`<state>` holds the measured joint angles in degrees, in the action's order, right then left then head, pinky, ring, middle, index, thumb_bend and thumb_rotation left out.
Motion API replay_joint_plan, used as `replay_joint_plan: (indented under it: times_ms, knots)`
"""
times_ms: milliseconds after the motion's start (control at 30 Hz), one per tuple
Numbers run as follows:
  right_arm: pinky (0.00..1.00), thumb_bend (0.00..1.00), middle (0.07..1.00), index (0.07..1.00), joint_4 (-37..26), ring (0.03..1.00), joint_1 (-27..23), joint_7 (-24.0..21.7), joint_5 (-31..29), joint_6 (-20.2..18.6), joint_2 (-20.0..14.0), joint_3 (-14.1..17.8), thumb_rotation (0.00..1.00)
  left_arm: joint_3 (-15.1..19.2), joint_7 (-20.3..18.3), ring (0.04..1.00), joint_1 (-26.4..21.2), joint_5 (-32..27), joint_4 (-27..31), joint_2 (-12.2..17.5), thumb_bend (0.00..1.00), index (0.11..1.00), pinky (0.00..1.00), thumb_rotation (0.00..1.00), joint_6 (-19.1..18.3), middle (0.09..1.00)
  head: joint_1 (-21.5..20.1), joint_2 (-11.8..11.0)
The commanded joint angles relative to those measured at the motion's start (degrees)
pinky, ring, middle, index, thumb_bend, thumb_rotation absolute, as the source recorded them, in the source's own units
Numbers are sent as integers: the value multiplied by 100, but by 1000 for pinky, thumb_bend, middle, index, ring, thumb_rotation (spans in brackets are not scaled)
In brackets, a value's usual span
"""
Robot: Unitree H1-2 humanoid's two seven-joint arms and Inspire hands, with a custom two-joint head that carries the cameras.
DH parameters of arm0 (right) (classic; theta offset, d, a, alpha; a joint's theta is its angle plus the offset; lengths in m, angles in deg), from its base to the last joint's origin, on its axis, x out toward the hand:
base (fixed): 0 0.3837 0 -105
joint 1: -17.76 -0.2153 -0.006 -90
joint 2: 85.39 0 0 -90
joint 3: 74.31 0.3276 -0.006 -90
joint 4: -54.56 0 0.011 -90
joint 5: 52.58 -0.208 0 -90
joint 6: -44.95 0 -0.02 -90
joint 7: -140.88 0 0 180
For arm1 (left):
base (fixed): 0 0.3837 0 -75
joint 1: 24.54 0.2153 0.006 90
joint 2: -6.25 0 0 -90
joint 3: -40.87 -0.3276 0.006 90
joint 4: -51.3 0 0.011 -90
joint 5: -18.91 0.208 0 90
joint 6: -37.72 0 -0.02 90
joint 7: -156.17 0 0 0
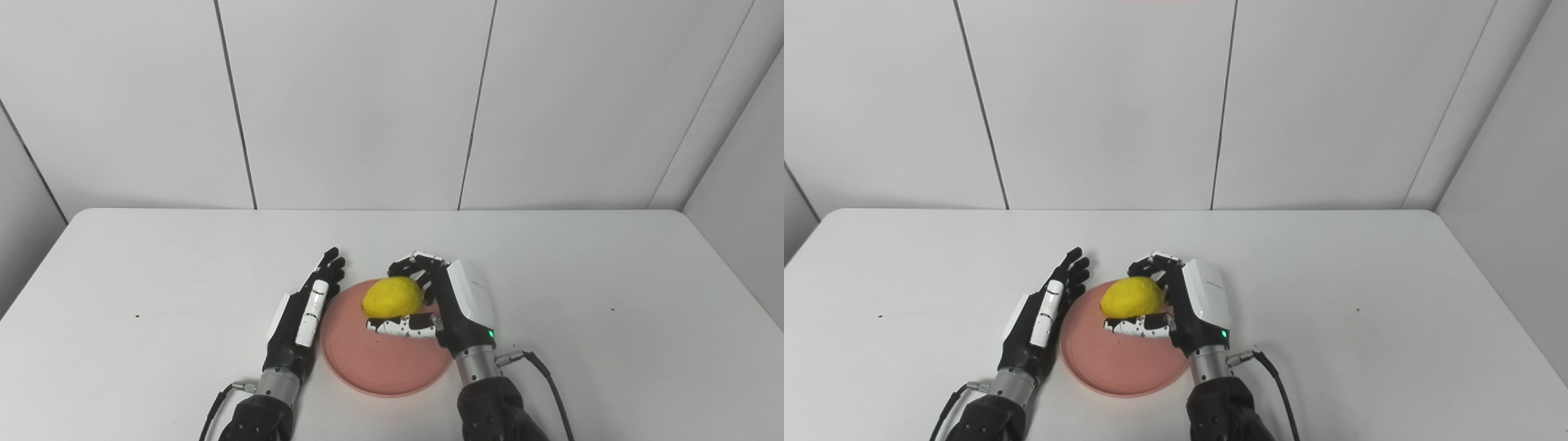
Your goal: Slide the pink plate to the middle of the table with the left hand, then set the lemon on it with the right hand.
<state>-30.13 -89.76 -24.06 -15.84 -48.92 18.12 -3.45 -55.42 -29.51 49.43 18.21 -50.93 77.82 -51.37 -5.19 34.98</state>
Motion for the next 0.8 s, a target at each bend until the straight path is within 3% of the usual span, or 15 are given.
replay_joint_plan:
  times_ms: [0,433,500,533,633,667,700,733,767]
  knots:
    - [241,519,492,487,-69,419,-203,14,22,278,79,-31,0,-108,-22,951,-28,56,-10,-112,569,936,950,1000,6,948,21,-2]
    - [245,520,486,488,168,430,-114,-42,403,384,-127,-360,0,-140,-13,961,-116,69,-169,-120,602,942,983,1000,135,948,71,14]
    - [365,517,472,516,153,418,-103,-82,402,357,-165,-380,0,-133,9,957,-122,80,-173,-136,607,939,978,1000,132,944,68,18]
    - [473,522,483,504,135,496,-93,-87,408,342,-179,-385,0,-132,20,952,-125,89,-162,-140,606,935,966,1000,118,940,68,18]
    - [555,525,492,495,109,580,-74,-12,434,436,-232,-390,0,-137,11,952,-113,81,-101,-139,605,935,964,1000,34,942,57,23]
    - [606,519,592,495,108,623,-74,36,454,505,-255,-394,80,-137,10,952,-110,76,-84,-141,603,938,961,1000,16,945,54,21]
    - [624,517,633,496,109,641,-74,66,471,553,-269,-394,108,-136,10,952,-109,74,-74,-142,600,940,955,1000,7,947,54,21]
    - [673,599,696,607,107,683,-73,145,493,665,-294,-387,151,-143,16,953,-111,89,-62,-141,591,946,944,1000,3,951,49,19]
    - [681,617,704,631,108,690,-71,195,509,744,-306,-376,157,-148,19,954,-114,100,-56,-139,589,947,942,1000,4,952,49,19]
